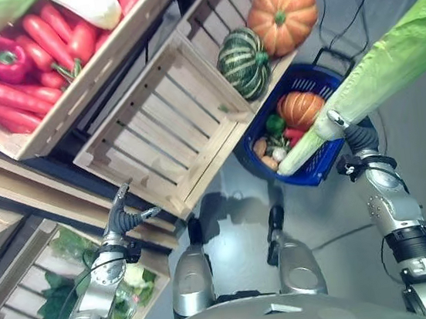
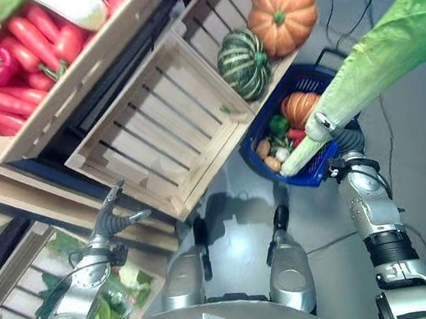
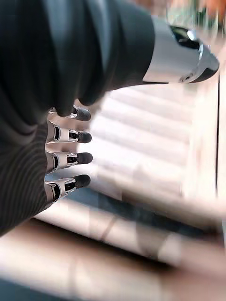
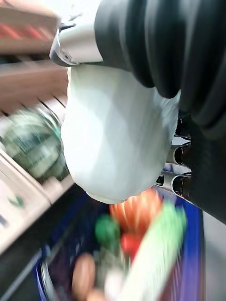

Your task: Pick up fruits and vegetables into the basket

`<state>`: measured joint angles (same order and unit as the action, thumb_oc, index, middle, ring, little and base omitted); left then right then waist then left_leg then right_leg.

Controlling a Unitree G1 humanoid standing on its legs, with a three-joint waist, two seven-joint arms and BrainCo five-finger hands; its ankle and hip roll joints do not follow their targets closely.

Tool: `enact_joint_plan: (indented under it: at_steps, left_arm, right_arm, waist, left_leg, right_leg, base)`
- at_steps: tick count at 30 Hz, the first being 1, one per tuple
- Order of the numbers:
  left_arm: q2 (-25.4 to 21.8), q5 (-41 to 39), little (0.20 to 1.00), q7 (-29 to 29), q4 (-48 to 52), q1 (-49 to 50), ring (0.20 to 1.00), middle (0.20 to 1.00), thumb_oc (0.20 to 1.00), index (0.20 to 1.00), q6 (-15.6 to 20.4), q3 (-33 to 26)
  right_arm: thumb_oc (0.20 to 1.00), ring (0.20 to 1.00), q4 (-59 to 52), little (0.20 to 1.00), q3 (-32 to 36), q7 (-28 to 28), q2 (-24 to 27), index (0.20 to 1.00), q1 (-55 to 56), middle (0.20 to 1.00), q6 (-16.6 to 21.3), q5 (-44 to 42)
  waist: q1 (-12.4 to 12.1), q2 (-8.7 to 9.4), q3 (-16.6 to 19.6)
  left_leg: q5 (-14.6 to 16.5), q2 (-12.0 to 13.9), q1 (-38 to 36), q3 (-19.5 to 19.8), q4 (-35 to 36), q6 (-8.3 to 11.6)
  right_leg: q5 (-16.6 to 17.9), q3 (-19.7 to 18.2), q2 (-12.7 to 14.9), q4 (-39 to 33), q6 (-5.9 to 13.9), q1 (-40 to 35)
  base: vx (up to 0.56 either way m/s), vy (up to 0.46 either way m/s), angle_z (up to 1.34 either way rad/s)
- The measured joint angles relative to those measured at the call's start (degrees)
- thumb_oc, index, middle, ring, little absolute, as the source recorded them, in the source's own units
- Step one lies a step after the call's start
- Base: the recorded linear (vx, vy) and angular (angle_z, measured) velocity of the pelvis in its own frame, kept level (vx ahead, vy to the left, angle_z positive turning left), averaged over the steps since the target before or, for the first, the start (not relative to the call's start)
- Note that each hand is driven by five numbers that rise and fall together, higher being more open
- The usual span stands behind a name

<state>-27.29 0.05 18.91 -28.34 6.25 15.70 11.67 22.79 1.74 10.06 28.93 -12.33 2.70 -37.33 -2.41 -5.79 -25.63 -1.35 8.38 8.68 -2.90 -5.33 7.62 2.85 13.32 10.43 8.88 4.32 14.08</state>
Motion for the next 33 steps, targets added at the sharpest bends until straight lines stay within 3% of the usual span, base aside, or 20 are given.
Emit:
enact_joint_plan:
  at_steps: [2, 5, 15, 20, 25, 28, 33]
  left_arm:
    - [1.36, -0.14, 1.0, 1.02, -5.04, -0.64, 1.0, 1.0, 1.0, 1.0, 1.38, -0.1]
    - [2.9, -1.26, 1.0, 0.79, -5.02, -1.53, 1.0, 1.0, 1.0, 1.0, 3.45, -0.28]
    - [5.29, -7.36, 1.0, -7.06, -10.37, -1.72, 1.0, 1.0, 1.0, 1.0, 5.68, -1.33]
    - [5.3, -9.24, 1.0, -10.12, -10.13, -1.71, 1.0, 1.0, 1.0, 1.0, 5.46, -1.26]
    - [5.26, -12.47, 1.0, -14.65, -10.49, -1.2, 1.0, 1.0, 1.0, 1.0, 0.89, -1.29]
    - [5.27, -14.15, 1.0, -17.15, -11.14, 0.91, 1.0, 1.0, 1.0, 1.0, -4.24, -1.31]
    - [5.26, -15.89, 1.0, -19.89, -13.46, 4.82, 1.0, 1.0, 1.0, 1.0, -6.85, -1.37]
  right_arm:
    - [0.2, 0.2, 4.52, 0.2, 0.33, -0.21, 0.7, 0.2, -2.8, 0.2, 0.67, -3.5]
    - [0.2, 0.2, 7.44, 0.2, 0.45, -0.63, 1.28, 0.2, -4.58, 0.2, 0.95, -7.27]
    - [0.2, 0.2, 17.99, 0.2, 1.94, -2.59, 4.76, 0.2, -13.35, 0.2, 1.17, -9.84]
    - [0.2, 0.2, 21.17, 0.2, 2.0, -2.84, 7.87, 0.2, -17.05, 0.2, 1.06, -9.16]
    - [0.2, 0.2, 22.71, 0.2, 2.0, -2.39, 10.36, 0.2, -19.02, 0.2, 0.47, -6.62]
    - [0.2, 0.2, 23.55, 0.2, 1.96, -1.77, 12.35, 0.2, -21.24, 0.2, -0.35, -3.76]
    - [0.2, 0.2, 25.57, 0.2, 1.79, -0.69, 14.23, 0.2, -24.65, 0.2, -2.48, -0.03]
  waist:
    - [0.25, -1.29, -3.18]
    - [-0.3, -2.89, -4.92]
    - [-1.15, -3.49, -4.64]
    - [-2.28, -3.99, -4.32]
    - [-3.61, -4.16, -4.2]
    - [-3.82, -4.84, -3.75]
    - [-5.34, -4.89, -3.71]
  left_leg:
    - [-0.03, -0.65, 3.43, 0.07, -2.15, -0.06]
    - [-0.2, -0.99, 6.21, -0.08, -3.48, -0.1]
    - [-1.12, -3.29, 11.08, 0.17, -4.78, 0.83]
    - [-1.39, -3.31, 13.31, 0.57, -5.38, 1.24]
    - [-1.4, -3.23, 14.16, 0.91, -5.58, 1.25]
    - [-1.39, -3.01, 15.7, 0.99, -6.45, 1.24]
    - [-1.38, -3.28, 17.99, 0.86, -7.54, 1.23]
  right_leg:
    - [-2.21, -0.32, 1.25, 6.08, -0.35, 5.05]
    - [-3.92, -0.52, 2.23, 10.6, -0.9, 9.23]
    - [-11.88, -1.71, 6.61, 25.82, -2.57, 20.63]
    - [-13.42, -1.84, 7.05, 29.21, -3.79, 24.06]
    - [-14.98, -1.77, 7.3, 31.64, -4.56, 25.74]
    - [-15.61, -1.18, 7.74, 32.31, -4.73, 26.5]
    - [-15.77, -1.34, 8.1, 33.39, -4.81, 28.72]
  base:
    - [-0.11, -0.021, 0.09]
    - [-0.07, 0.006, 0.08]
    - [0.01, -0.001, 0.09]
    - [0.0, -0.018, 0.05]
    - [0.01, -0.022, 0.05]
    - [0.0, -0.03, 0.14]
    - [-0.01, -0.015, 0.06]
